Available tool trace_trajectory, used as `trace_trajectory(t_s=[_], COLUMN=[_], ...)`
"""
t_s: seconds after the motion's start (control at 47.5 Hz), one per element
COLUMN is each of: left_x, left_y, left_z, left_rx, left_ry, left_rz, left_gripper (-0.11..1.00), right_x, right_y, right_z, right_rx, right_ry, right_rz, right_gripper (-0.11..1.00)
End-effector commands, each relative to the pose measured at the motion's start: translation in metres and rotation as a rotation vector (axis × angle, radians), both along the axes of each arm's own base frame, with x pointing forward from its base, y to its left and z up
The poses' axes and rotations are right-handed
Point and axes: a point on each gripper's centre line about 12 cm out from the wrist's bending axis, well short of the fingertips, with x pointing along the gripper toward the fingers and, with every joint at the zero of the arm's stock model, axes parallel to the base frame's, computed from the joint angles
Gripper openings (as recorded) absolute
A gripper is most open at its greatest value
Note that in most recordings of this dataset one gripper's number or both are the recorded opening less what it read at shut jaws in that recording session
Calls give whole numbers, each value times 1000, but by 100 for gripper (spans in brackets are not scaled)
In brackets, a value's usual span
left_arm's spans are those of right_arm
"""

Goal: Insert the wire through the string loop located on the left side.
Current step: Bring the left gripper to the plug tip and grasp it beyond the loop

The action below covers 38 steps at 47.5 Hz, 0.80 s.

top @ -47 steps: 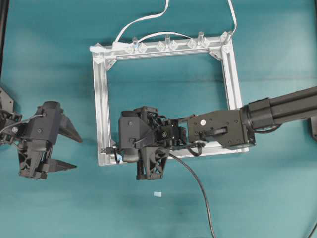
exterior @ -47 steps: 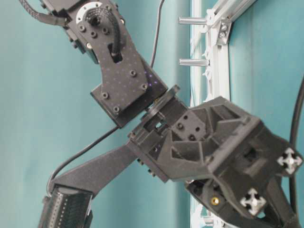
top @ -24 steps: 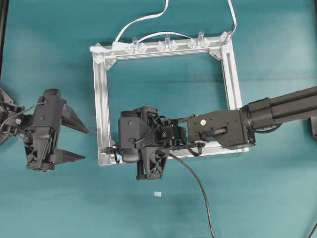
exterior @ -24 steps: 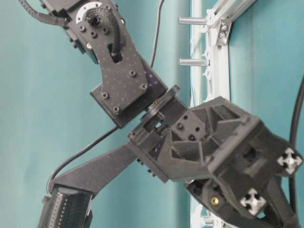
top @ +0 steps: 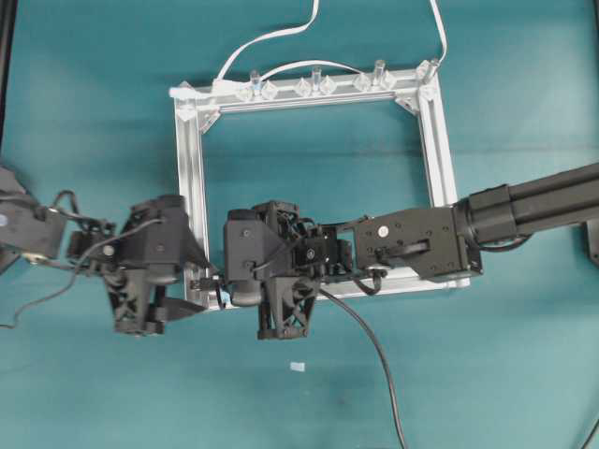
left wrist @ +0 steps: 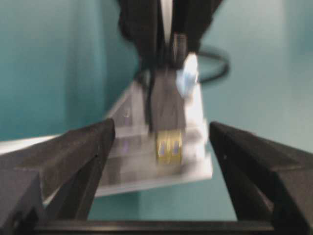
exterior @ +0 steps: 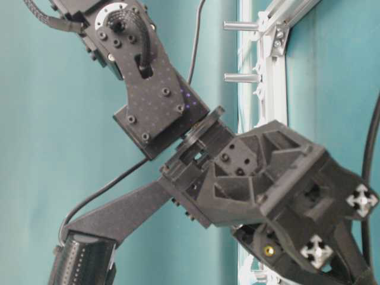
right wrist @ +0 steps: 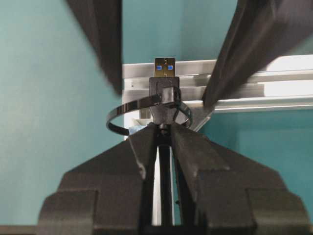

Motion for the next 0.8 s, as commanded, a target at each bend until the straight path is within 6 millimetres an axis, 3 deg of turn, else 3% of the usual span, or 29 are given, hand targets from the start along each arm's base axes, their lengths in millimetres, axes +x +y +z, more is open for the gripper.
trace_trajectory(t_s=[0.0, 0.337, 0.4, 0.59, 0.78], left_x=[6, 4, 5, 10, 13], left_y=[-1, 0, -1, -2, -3], left_z=[3, 13, 14, 22, 24], left_rx=[-3, -11, -13, -19, -20], left_ry=[-18, -43, -49, -71, -66], left_rz=[-1, 3, 1, 2, 3], left_gripper=[88, 81, 71, 21, 20], right_x=[6, 5, 5, 5, 4], right_y=[2, 1, 1, 2, 4], right_z=[21, 21, 20, 20, 19], right_rx=[1, 1, 4, 0, 0], right_ry=[-52, -51, -49, -50, -48], right_rz=[5, 5, 3, 7, 10], right_gripper=[14, 14, 14, 14, 14])
